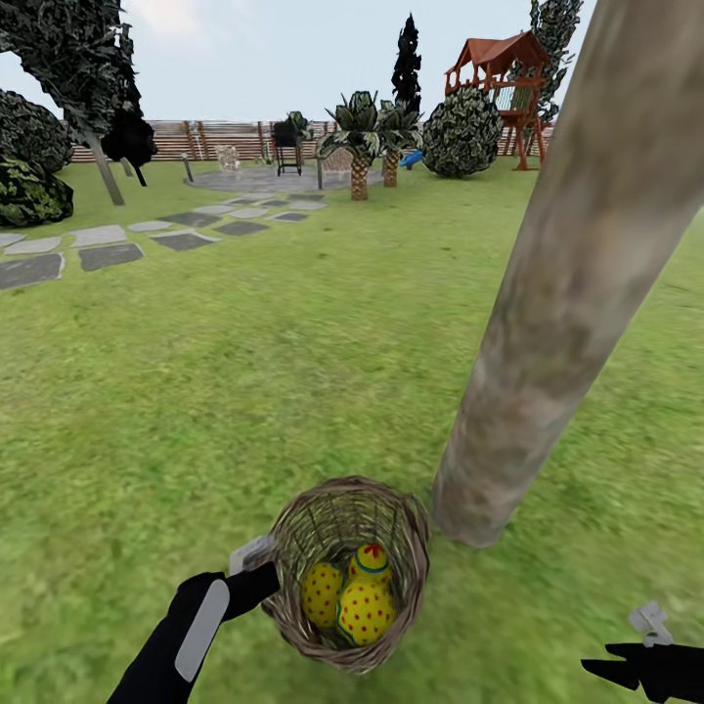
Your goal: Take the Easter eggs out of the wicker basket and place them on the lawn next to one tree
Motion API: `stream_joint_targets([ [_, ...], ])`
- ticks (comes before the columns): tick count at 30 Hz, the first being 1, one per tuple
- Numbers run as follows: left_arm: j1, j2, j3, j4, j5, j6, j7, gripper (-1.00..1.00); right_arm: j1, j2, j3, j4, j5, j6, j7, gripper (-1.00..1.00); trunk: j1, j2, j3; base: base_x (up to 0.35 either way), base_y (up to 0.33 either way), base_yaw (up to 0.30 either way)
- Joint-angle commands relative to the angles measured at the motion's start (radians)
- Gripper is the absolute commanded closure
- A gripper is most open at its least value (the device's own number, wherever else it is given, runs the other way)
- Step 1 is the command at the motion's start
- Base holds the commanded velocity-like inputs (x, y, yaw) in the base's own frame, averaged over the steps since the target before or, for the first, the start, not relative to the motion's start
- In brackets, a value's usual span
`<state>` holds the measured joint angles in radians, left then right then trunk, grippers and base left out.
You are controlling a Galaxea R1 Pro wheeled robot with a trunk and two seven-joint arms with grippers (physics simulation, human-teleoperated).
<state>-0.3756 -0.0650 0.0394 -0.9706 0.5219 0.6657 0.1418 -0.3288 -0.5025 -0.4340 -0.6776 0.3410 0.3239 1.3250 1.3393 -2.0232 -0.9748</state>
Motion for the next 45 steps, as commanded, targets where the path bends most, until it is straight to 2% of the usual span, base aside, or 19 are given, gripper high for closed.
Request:
stream_joint_targets([
  [1,-0.001,-0.001,0.002,-0.002,0.023,0.003,0.007,1.00,-0.001,0.001,-0.005,0.000,0.007,0.010,0.007,-1.00,0.004,-0.008,-0.004,0.000,0.000,0.000],
  [25,-0.001,-0.001,0.002,-0.002,0.023,0.003,0.007,1.00,-0.001,0.002,-0.004,0.003,0.007,0.007,0.006,-1.00,0.096,-0.176,-0.079,0.000,0.000,0.000],
  [44,-0.001,-0.001,0.002,-0.002,0.023,0.003,0.007,1.00,-0.001,0.005,-0.002,0.003,0.009,0.007,0.005,-1.00,0.096,-0.176,-0.079,0.000,0.000,0.000],
  [45,-0.001,-0.001,0.002,-0.002,0.023,0.003,0.007,-1.00,-0.001,0.005,-0.002,0.003,0.008,0.007,0.005,-1.00,0.096,-0.176,-0.079,0.000,0.000,0.000],
])
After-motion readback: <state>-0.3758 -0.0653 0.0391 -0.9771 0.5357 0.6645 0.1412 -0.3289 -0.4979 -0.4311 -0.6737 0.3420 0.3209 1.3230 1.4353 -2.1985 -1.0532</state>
